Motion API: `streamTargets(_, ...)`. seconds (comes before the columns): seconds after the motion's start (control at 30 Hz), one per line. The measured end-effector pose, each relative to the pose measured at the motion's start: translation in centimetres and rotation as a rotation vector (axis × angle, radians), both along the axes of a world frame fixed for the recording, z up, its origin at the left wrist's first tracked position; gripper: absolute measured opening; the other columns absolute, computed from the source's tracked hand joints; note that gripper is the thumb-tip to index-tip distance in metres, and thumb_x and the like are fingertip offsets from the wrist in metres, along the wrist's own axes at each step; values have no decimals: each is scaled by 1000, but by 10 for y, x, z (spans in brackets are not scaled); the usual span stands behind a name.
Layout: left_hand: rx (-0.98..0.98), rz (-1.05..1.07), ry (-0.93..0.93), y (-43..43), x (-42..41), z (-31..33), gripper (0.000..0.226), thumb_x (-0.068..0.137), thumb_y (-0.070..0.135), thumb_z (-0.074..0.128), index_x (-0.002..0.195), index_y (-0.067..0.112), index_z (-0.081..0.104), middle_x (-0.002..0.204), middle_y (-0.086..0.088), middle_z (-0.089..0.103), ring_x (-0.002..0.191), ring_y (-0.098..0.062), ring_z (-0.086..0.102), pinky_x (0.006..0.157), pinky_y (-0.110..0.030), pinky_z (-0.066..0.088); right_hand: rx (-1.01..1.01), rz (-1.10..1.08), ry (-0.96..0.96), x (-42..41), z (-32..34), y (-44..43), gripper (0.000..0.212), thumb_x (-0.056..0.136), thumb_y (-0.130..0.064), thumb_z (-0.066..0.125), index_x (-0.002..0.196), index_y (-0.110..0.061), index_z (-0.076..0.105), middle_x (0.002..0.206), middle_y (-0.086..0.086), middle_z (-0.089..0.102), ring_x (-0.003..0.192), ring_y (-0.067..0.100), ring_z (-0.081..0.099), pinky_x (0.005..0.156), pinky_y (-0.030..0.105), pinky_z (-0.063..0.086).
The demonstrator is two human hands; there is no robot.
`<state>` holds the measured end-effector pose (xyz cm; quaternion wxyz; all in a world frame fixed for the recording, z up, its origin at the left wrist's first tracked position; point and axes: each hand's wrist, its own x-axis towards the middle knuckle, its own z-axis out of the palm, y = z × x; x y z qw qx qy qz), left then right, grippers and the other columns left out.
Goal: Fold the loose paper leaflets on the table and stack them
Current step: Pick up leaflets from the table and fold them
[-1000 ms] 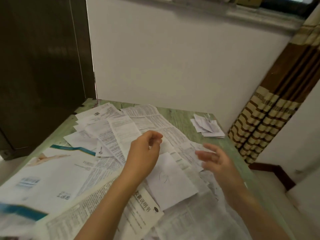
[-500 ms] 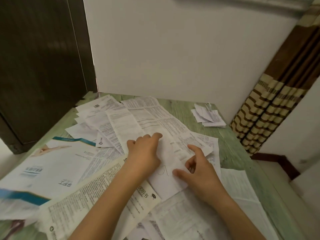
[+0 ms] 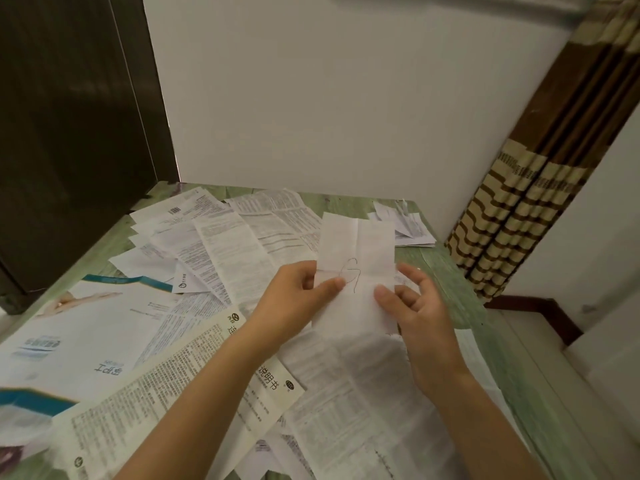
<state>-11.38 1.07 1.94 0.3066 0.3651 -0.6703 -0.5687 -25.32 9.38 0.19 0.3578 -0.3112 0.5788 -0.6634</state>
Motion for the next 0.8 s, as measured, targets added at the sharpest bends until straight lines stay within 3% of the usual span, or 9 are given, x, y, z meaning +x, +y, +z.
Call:
streamTargets(0.1,24,9,-9,1,-2,-2,22,92,21,59,71,14,63,61,7,63,56,-6,58,53,-15,46,41,63,-58,-1,1,0,23,90,-11,59,113,-16,58,93,2,74,87,18,71,73,31,58)
streamTargets(0.2,143,-56,0,0,-3,-2,24,93,23,56,89,3,67,81,-4,70,72,-13,65,65,-20,53,61,72,-66,-2,0,-1,19,92,-14,56,109,-14,67,102,3,73,97,21,69,85,38,54)
streamTargets(0.27,212,-79,18,-1,-3,-3,23,94,25,55,89,6,68,86,-3,72,77,-13,67,72,-23,55,76,74,-62,-4,0,-1,19,92,-11,56,106,-15,68,102,2,73,98,21,68,85,37,54)
streamTargets(0.37,254,-77,18,-2,-2,-4,21,93,25,55,87,9,69,86,-2,73,76,-11,68,74,-23,54,110,88,-46,-7,-2,-1,22,90,-7,56,106,-16,68,100,2,73,96,22,69,79,36,55)
streamTargets(0.5,268,-90,6,-5,-1,-4,20,92,20,57,83,10,71,85,-3,74,75,-12,68,71,-21,55,104,111,-81,-11,-3,-1,28,88,-4,54,109,-18,66,103,4,72,99,26,67,89,44,53)
streamTargets(0.6,273,-102,37,-4,0,-3,20,94,16,54,91,7,72,93,-7,74,83,-18,69,74,-26,57,102,102,-114,-11,-3,-3,29,87,1,53,107,-14,68,103,6,72,100,28,66,90,45,52)
streamTargets(0.67,276,-92,76,-2,-1,-3,22,96,8,48,95,13,70,92,-5,74,82,-18,69,68,-26,57,101,88,-105,-12,-4,-3,27,87,3,52,95,-14,72,99,6,73,97,27,66,83,40,54)
streamTargets(0.73,305,-48,100,-2,-3,-3,30,95,2,42,95,15,69,92,-9,72,78,-19,67,61,-26,56,83,105,-88,-11,-1,-3,38,85,9,50,69,-16,73,97,6,72,96,24,65,70,31,55)
streamTargets(0.8,433,19,172,-4,-5,-3,28,96,7,39,94,10,67,90,-16,66,76,-24,66,53,-28,54,67,129,-68,-11,0,-2,48,82,15,47,52,-17,68,100,6,72,98,23,66,65,26,55)
